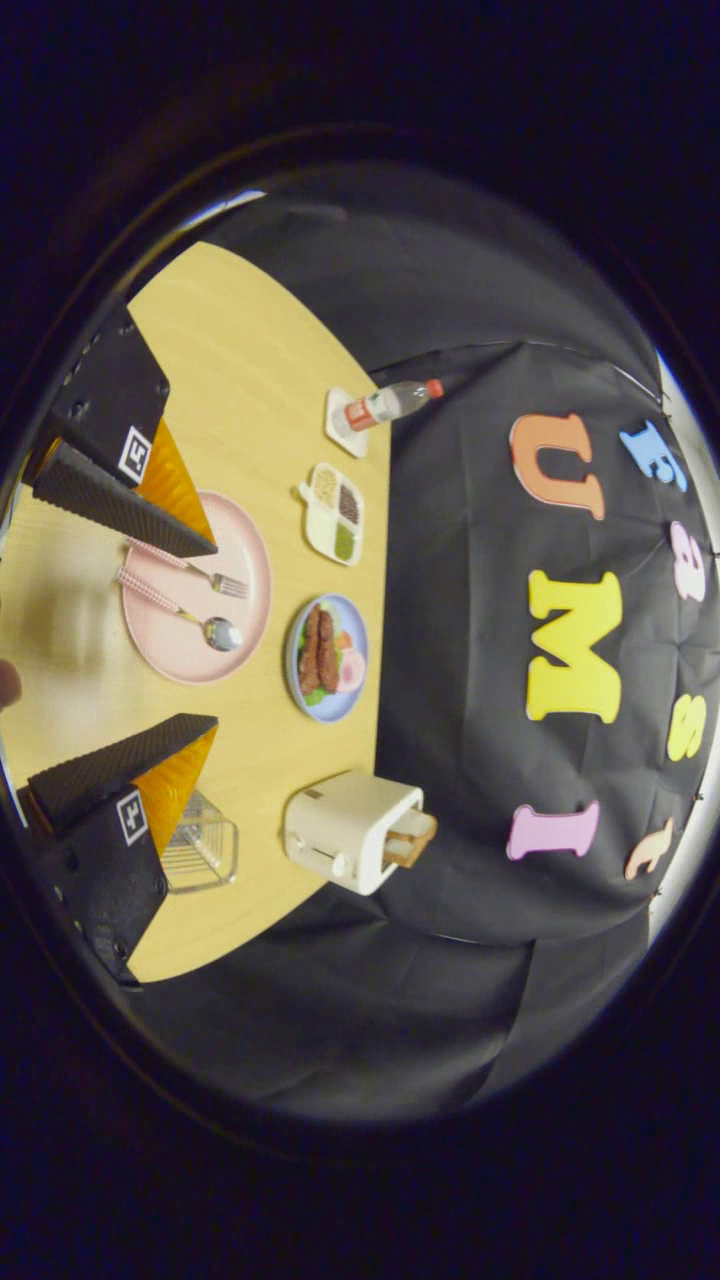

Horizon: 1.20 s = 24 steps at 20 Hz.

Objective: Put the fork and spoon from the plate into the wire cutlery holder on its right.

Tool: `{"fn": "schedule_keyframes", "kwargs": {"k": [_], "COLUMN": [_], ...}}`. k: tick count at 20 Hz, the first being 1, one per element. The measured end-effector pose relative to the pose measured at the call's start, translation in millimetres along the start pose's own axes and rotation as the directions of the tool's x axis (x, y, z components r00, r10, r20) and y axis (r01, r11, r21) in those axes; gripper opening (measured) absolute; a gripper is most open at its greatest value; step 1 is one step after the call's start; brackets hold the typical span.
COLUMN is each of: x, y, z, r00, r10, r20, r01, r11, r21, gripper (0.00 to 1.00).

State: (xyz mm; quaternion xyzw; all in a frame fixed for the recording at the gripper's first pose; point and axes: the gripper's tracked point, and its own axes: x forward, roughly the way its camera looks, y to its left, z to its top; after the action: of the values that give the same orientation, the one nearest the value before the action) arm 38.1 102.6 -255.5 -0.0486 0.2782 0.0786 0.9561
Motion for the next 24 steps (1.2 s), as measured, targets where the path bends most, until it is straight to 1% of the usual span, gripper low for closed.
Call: {"fn": "schedule_keyframes", "kwargs": {"k": [1, 4, 7, 10, 11, 14, 15, 16, 18, 19, 20, 21, 23, 24], "x": [10, 35, 54, 69, 72, 83, 87, 87, 92, 94, 92, 96, 95, 92], "y": [1, 9, 15, 23, 24, 26, 29, 25, 26, 27, 18, 17, 17, 15], "z": [-15, -46, -57, -66, -70, -82, -85, -89, -94, -96, -95, -97, -97, -95], "r00": [0.999, 0.991, 0.987, 0.979, 0.974, 0.963, 0.96, 0.954, 0.944, 0.94, 0.937, 0.932, 0.928, 0.923], "r10": [-0.001, 0.001, -0.011, -0.005, -0.008, -0.022, -0.014, -0.037, -0.036, -0.031, -0.064, -0.058, -0.05, -0.052], "r20": [-0.039, -0.131, -0.16, -0.206, -0.225, -0.27, -0.279, -0.299, -0.328, -0.339, -0.344, -0.357, -0.368, -0.382], "r01": [0.001, 0.004, 0.018, 0.017, 0.023, 0.045, 0.039, 0.063, 0.069, 0.066, 0.1, 0.097, 0.087, 0.086], "r11": [1.0, 0.999, 0.999, 0.998, 0.997, 0.996, 0.996, 0.995, 0.994, 0.993, 0.991, 0.991, 0.992, 0.994], "r21": [-0.001, 0.039, 0.041, 0.06, 0.067, 0.077, 0.084, 0.079, 0.09, 0.093, 0.089, 0.094, 0.086, 0.072], "gripper": [0.94, 0.85, 0.75, 0.57, 0.54, 0.54, 0.54, 0.47, 0.33, 0.33, 0.24, 0.15, 0.14, 0.05]}}
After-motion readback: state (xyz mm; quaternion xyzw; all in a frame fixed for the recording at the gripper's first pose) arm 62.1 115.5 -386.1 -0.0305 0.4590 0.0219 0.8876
